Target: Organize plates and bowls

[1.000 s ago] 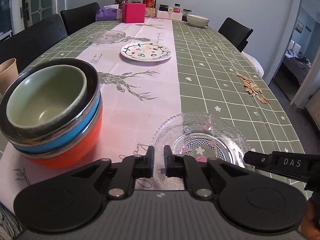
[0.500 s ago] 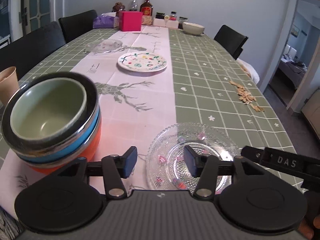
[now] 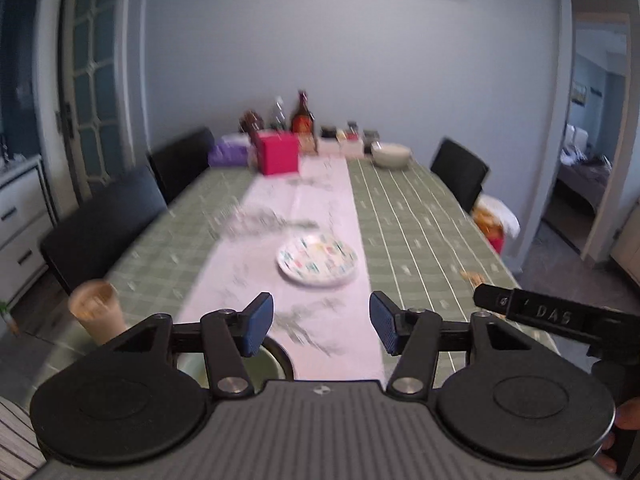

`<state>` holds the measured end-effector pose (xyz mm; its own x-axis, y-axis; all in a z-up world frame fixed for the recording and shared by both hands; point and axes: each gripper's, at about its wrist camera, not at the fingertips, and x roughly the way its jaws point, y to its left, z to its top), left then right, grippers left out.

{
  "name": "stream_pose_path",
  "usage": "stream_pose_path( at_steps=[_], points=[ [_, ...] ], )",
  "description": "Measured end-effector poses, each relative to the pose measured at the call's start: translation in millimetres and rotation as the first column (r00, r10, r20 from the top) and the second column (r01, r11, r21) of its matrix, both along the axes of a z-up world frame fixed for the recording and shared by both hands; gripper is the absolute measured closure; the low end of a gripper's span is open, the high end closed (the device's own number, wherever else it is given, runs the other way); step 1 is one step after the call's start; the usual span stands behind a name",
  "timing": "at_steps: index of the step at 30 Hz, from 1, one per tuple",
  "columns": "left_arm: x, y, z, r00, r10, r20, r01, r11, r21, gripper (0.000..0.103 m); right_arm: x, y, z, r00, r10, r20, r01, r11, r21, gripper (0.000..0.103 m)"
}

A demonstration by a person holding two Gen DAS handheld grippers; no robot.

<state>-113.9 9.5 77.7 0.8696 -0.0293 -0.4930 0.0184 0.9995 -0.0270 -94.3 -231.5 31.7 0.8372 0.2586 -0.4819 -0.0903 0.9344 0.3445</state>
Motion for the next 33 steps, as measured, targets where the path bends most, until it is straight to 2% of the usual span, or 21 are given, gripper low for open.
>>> stream_pose_path(
  at_steps=[4, 8, 12, 16, 20, 23, 24, 28, 33],
  points=[
    [5, 33, 46, 0.997, 0.045, 0.061, -0.043, 0.999, -0.023, 0.036, 9, 21, 54, 0.996, 0.04, 0.08, -0.043, 0.998, 0.039, 0.044],
    [22, 61, 80, 0.992, 0.06, 0.107, -0.062, 0.998, 0.01, 0.033, 27, 43, 99, 0.989, 0.072, 0.133, -0.082, 0.994, 0.075, 0.044],
    [52, 85, 99, 0.992, 0.062, 0.11, -0.064, 0.998, 0.012, 0.033, 64, 71, 136, 0.981, 0.109, 0.164, -0.12, 0.991, 0.06, 0.044],
    [91, 108, 104, 0.996, 0.042, 0.084, -0.041, 0.999, -0.009, 0.034, 111, 92, 156, 0.979, 0.145, 0.146, -0.159, 0.983, 0.087, 0.044],
    [134, 129, 100, 0.993, 0.086, 0.083, -0.089, 0.996, 0.027, 0.034, 168, 111, 160, 0.978, 0.179, 0.104, -0.192, 0.973, 0.131, 0.044],
    [170, 149, 91, 0.993, 0.106, 0.045, -0.107, 0.994, 0.013, 0.035, 210, 126, 153, 0.971, 0.224, 0.085, -0.234, 0.961, 0.146, 0.044],
    [181, 156, 88, 0.992, 0.124, 0.03, -0.123, 0.992, -0.004, 0.039, 222, 132, 149, 0.966, 0.237, 0.1, -0.249, 0.959, 0.135, 0.044],
    [221, 178, 70, 0.995, 0.098, 0.01, -0.097, 0.994, -0.058, 0.039, 267, 151, 125, 0.962, 0.229, 0.147, -0.245, 0.964, 0.104, 0.044],
    [277, 193, 25, 0.999, 0.048, -0.007, -0.049, 0.99, -0.129, 0.041, 331, 158, 80, 0.983, 0.176, 0.06, -0.184, 0.964, 0.193, 0.044]
  ],
)
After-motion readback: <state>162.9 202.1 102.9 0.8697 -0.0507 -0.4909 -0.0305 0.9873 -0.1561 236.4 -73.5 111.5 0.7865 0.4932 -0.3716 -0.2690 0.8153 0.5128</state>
